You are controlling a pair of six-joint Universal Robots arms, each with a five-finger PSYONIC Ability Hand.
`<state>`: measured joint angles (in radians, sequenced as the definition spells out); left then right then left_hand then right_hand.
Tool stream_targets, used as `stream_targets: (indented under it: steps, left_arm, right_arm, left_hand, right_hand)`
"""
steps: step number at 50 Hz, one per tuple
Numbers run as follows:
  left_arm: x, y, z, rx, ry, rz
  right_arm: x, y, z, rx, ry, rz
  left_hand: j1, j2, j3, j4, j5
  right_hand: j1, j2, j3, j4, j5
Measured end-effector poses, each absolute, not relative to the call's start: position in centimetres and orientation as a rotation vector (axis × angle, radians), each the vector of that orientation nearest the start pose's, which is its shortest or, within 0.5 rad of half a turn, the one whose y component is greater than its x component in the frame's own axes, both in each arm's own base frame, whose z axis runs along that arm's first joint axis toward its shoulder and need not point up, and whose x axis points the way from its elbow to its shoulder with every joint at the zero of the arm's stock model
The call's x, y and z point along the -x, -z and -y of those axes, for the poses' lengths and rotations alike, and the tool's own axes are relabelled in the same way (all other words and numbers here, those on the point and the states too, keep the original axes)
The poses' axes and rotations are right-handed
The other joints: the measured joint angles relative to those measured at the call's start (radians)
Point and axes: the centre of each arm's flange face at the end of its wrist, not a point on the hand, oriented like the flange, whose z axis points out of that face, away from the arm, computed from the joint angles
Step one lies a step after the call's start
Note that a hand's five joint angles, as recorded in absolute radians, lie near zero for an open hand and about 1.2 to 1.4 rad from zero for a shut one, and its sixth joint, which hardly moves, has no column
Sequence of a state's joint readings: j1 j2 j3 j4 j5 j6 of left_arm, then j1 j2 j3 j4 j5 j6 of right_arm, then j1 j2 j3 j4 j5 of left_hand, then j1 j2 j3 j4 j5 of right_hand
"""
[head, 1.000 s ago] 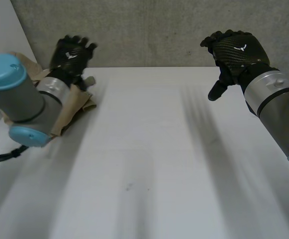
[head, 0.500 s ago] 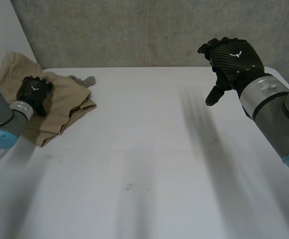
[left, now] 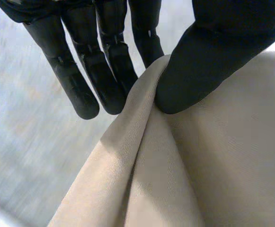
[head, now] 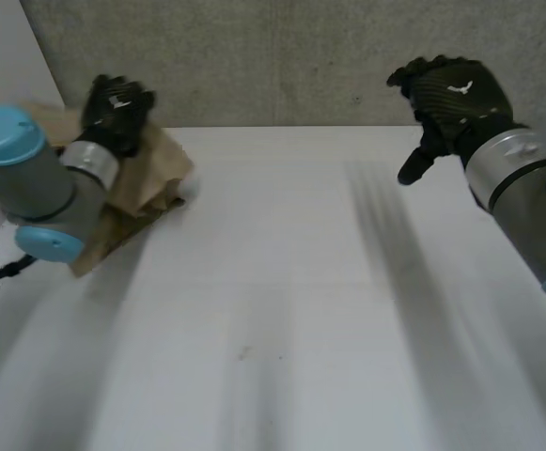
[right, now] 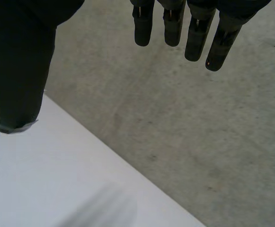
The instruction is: Fold the laundry.
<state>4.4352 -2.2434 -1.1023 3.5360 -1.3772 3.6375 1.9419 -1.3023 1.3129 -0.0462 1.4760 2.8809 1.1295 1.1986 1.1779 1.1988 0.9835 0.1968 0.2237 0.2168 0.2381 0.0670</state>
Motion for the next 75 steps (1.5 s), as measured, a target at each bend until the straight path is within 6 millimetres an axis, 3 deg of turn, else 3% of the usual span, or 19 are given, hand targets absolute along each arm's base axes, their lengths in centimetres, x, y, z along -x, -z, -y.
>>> stream_targets:
  steps: [2,3,4,5,6,8,11,13,15,18,22,26,35,40,45,55,67,72,75]
  left_arm:
    - [28.7,-24.1,38.4,-0.975,2.442,-1.774]
    - [30.8,-25.0,35.3,-1.006,2.519,-1.843]
    - [31.3,-25.2,34.5,-1.015,2.536,-1.862]
    - [33.4,-25.7,31.0,-1.058,2.602,-1.959]
    - [34.1,-25.8,29.9,-1.074,2.620,-1.997]
    - [35.7,-25.7,27.0,-1.121,2.656,-2.100]
    - [39.1,-23.9,20.8,-1.257,2.650,-2.374]
    - [39.5,-23.6,20.0,-1.278,2.639,-2.411]
    - [41.3,-21.7,17.2,-1.373,2.569,-2.553]
    - [42.0,-20.6,16.1,-1.418,2.517,-2.610]
    - [42.0,-20.3,16.3,-1.419,2.486,-2.622]
    - [40.7,-21.1,18.1,-1.348,2.476,-2.588]
    - [34.2,-23.4,23.5,-1.011,2.432,-2.460]
    - [31.5,-22.5,25.0,-0.832,2.323,-2.470]
    - [30.1,-20.6,24.8,-0.780,2.184,-2.525]
    - [28.8,-17.4,23.3,-0.857,1.973,-2.584]
    - [29.2,-13.6,22.5,-0.950,1.809,-2.644]
    - [29.7,-12.1,22.9,-0.981,1.766,-2.649]
    - [30.1,-11.5,23.4,-1.014,1.761,-2.627]
  right_arm:
    - [-26.1,-30.5,30.1,0.728,2.168,-1.953]
    - [-25.5,-30.9,30.5,0.708,2.191,-1.955]
    - [-25.3,-31.0,30.7,0.703,2.197,-1.956]
    - [-24.8,-31.4,31.0,0.687,2.217,-1.957]
    - [-24.5,-31.6,31.3,0.677,2.229,-1.957]
    - [-24.0,-32.0,31.6,0.661,2.248,-1.958]
    - [-22.9,-32.6,32.3,0.629,2.288,-1.962]
    - [-22.8,-32.7,32.4,0.627,2.290,-1.962]
    - [-22.3,-32.9,32.7,0.614,2.305,-1.968]
    - [-22.1,-32.9,32.9,0.610,2.309,-1.970]
    - [-22.1,-32.9,32.9,0.614,2.308,-1.970]
    - [-22.3,-32.7,32.8,0.642,2.296,-1.970]
    - [-23.6,-29.3,32.6,0.900,2.149,-2.071]
    - [-24.7,-26.4,32.4,1.110,2.036,-2.147]
    - [-26.0,-24.0,31.9,1.258,1.952,-2.161]
    - [-28.1,-20.3,32.4,1.565,1.896,-2.097]
    - [-29.7,-16.6,34.6,1.897,1.895,-1.970]
    - [-30.2,-15.6,35.0,1.960,1.879,-1.910]
    - [-30.3,-15.4,35.0,1.969,1.875,-1.893]
  left_hand:
    - [0.000,0.000,0.000,0.001,0.000]
    - [0.000,0.000,0.002,0.003,0.000]
    - [0.000,0.000,0.002,0.003,0.000]
    - [0.000,0.000,0.002,0.003,0.000]
    - [0.000,0.000,0.002,0.003,0.000]
    - [0.000,0.000,0.003,0.003,0.000]
    - [-0.002,-0.020,-0.005,-0.019,0.000]
    - [-0.144,-0.150,-0.134,-0.151,-0.121]
    - [-0.767,-0.722,-0.693,-0.701,-0.672]
    - [-0.928,-0.917,-0.888,-0.920,-0.878]
    - [-0.938,-0.984,-0.957,-0.988,-0.938]
    - [-0.938,-0.984,-0.957,-0.988,-0.938]
    - [-0.938,-0.984,-0.957,-0.988,-0.938]
    - [-0.936,-0.984,-0.957,-0.988,-0.938]
    - [-0.935,-0.984,-0.957,-0.988,-0.938]
    - [-0.935,-0.984,-0.957,-0.988,-0.938]
    - [-0.874,-0.949,-0.931,-0.949,-0.918]
    - [-0.663,-0.743,-0.734,-0.751,-0.709]
    - [-0.343,-0.422,-0.416,-0.435,-0.401]
  right_hand:
    - [0.000,0.000,0.000,0.000,0.000]
    - [0.000,0.000,0.000,0.000,0.000]
    - [0.000,0.000,0.000,0.000,0.000]
    - [0.000,0.000,0.000,0.000,0.000]
    - [0.000,0.000,0.000,0.000,0.000]
    - [0.000,0.000,0.000,0.000,0.000]
    - [0.000,0.000,0.000,0.000,0.000]
    - [0.000,0.000,0.000,0.000,0.000]
    - [0.000,0.000,0.000,0.000,0.000]
    - [0.000,0.000,0.000,0.000,0.000]
    - [0.000,0.000,0.000,0.000,0.000]
    - [0.000,0.000,0.000,0.000,0.000]
    - [0.000,0.000,0.000,0.000,0.000]
    - [0.000,0.000,0.000,0.000,0.000]
    - [0.000,0.000,0.000,0.000,0.000]
    - [0.000,0.000,0.000,0.000,0.000]
    - [0.000,0.000,0.000,0.000,0.000]
    - [0.017,0.016,0.017,0.013,0.015]
    - [0.164,0.181,0.186,0.167,0.155]
